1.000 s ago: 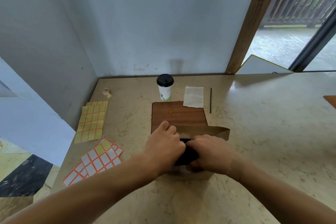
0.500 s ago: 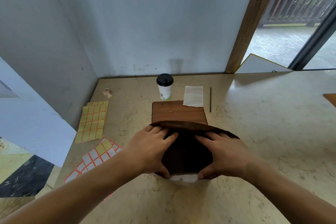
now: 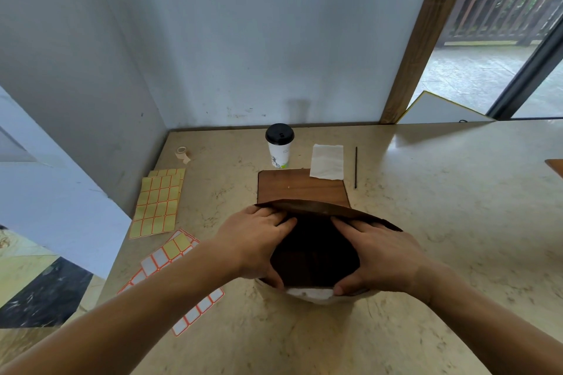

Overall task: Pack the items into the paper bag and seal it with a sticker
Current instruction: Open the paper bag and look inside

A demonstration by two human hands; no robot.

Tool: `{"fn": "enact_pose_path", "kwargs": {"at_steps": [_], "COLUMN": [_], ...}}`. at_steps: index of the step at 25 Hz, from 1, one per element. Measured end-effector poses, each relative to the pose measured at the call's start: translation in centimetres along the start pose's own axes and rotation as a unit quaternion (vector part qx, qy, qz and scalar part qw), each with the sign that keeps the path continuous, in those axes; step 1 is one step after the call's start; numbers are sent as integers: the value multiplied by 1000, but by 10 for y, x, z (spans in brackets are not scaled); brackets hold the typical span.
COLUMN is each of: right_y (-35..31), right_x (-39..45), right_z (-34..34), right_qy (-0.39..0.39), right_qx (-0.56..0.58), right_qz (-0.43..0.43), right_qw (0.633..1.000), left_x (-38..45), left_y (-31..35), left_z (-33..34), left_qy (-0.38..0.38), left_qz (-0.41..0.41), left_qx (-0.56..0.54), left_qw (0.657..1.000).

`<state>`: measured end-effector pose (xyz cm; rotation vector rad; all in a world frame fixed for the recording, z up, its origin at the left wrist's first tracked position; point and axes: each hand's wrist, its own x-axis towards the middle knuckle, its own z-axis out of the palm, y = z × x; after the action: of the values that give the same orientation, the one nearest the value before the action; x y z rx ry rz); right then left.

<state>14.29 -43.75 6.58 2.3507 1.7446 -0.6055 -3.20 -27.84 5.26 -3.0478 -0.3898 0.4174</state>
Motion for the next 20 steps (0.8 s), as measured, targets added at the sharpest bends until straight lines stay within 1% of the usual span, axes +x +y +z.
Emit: {"fn": "enact_pose_path", "kwargs": {"at_steps": [2,4,6,7,10,12,13,15,17,19,20], "right_y": [-2,-4,-7,-7,-8,-10,-11,-13,-14,-14,-14], "right_x": [3,6,10,12,17,19,20,24,27,28,28], "right_z": [-2,-4,-4,-4,-5,-5,-4,-3,-3,-4,-4], "right_qy": [11,32,51,59,71,72,71,68,65,63,62], "right_qx": [14,35,50,53,51,49,49,48,48,45,43], "right_qz": [-1,-4,-1,2,5,4,4,6,13,17,18], "right_qw": [1000,999,997,997,996,996,996,996,997,997,997], "left_x": [3,7,9,9,7,8,10,15,21,27,29], "left_y": [-2,-2,-2,-3,-7,-7,-5,6,22,33,34], "left_z": [-4,-7,-9,-9,-9,-10,-11,-16,-19,-17,-15], "left_qy": [2,31,63,64,17,-7,-8,15,36,25,10], "left_qz": [-2,-15,-38,-51,-74,-87,-94,-95,-63,-45,-53], "left_qx": [-17,-32,-20,-6,27,27,24,32,41,6,-14], "left_qw": [1000,999,997,997,997,996,995,995,997,999,998]}}
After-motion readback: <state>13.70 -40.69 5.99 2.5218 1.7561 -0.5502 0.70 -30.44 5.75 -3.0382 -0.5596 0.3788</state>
